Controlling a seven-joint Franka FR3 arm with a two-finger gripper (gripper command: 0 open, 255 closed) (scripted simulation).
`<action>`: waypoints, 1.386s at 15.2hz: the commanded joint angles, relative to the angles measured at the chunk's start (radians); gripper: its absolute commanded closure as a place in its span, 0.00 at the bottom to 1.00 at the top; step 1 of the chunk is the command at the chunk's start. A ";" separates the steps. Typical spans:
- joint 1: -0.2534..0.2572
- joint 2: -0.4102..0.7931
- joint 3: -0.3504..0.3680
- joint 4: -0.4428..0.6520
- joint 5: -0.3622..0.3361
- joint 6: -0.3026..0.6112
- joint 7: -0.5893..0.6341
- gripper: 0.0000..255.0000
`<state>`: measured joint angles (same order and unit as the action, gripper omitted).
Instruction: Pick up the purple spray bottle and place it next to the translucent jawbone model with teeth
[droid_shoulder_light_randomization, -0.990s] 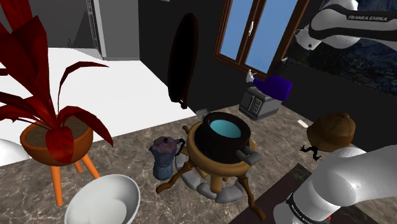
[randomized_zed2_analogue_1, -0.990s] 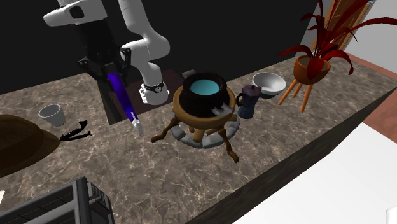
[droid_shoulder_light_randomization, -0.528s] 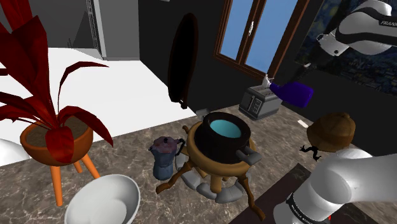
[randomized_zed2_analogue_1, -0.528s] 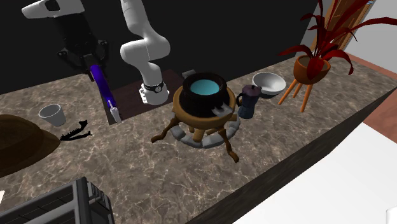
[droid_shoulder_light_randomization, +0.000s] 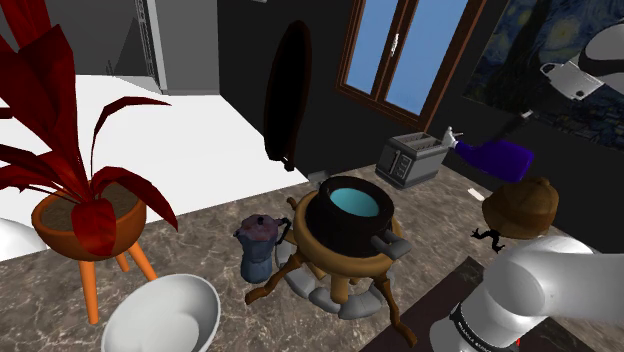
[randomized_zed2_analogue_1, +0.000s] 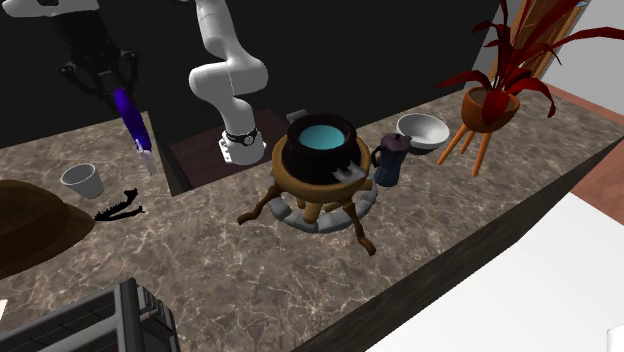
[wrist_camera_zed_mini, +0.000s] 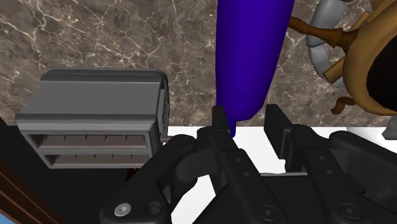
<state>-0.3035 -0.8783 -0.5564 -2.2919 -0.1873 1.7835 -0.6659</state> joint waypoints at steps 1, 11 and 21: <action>-0.020 -0.025 -0.029 0.011 -0.020 -0.034 -0.040 1.00; -0.083 -0.088 -0.194 0.124 -0.121 -0.180 -0.246 1.00; -0.097 -0.106 -0.321 0.183 -0.197 -0.217 -0.377 1.00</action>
<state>-0.3974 -0.9800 -0.8702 -2.1020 -0.3778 1.5608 -1.0375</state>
